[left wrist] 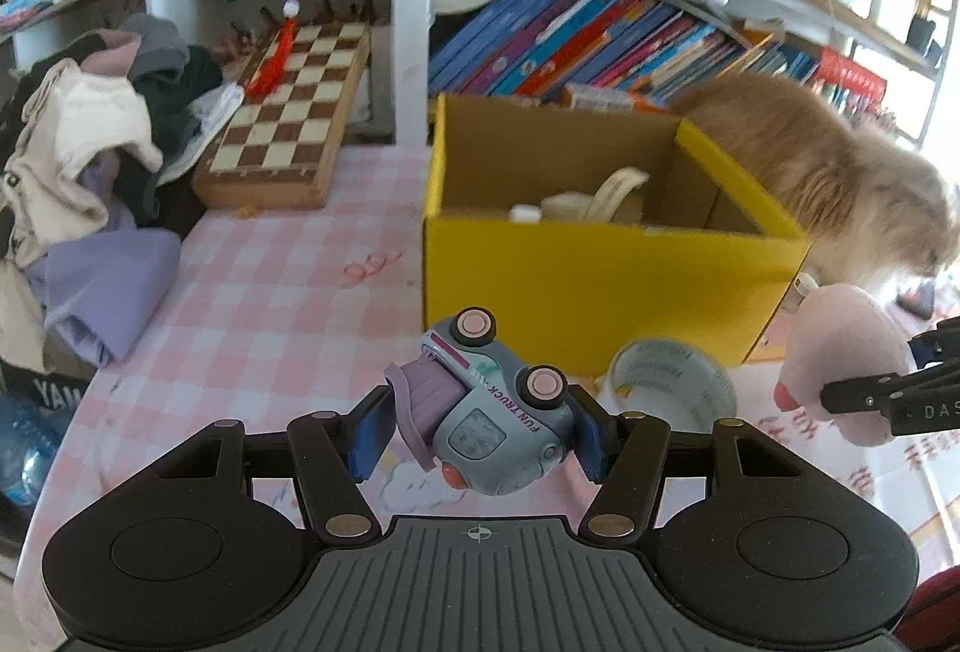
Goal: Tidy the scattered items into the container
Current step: 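Lift the toy car and plush pig with both tools over the yellow box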
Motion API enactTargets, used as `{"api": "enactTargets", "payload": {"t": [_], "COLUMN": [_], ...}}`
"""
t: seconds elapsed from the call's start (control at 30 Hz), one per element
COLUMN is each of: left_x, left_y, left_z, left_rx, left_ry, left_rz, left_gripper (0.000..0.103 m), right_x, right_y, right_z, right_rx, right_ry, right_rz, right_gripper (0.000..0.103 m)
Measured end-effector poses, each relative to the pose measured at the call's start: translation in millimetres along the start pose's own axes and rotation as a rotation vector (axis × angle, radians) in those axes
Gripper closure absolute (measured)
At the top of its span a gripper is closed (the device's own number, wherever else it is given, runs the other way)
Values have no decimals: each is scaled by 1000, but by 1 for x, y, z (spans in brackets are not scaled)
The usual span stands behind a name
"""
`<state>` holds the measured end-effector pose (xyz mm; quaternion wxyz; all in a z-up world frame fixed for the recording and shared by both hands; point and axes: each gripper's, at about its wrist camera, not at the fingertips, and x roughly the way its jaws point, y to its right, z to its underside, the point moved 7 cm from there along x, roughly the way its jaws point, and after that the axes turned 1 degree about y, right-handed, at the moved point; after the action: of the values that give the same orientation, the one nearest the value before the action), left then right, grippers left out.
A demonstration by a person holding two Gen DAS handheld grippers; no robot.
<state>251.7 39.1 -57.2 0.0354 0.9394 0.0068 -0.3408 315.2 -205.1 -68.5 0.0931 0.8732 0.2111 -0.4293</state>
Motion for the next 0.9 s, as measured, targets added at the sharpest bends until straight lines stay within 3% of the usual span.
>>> {"api": "enactTargets", "payload": {"t": [0.27,0.47,0.67,0.9], "left_x": [-18,-17,-3,25], "left_y": [2,6,15,26], "left_z": [-44,-77,-106,-120], "left_rx": [21,71,129,153], "left_ry": [117,174,199,168], "left_rz": [25,26,25,35], "left_gripper": [43,43,43,43], "right_x": [-52,-55,-30,15], "right_y": [3,4,1,-4], "right_z": [-52,-105,-142,-159], "right_rx": [-34,-108,-181,-248], "right_ry": [165,250,238,157], "right_rz": [-25,-43,-82,-113], "right_gripper": [54,53,53,53]}}
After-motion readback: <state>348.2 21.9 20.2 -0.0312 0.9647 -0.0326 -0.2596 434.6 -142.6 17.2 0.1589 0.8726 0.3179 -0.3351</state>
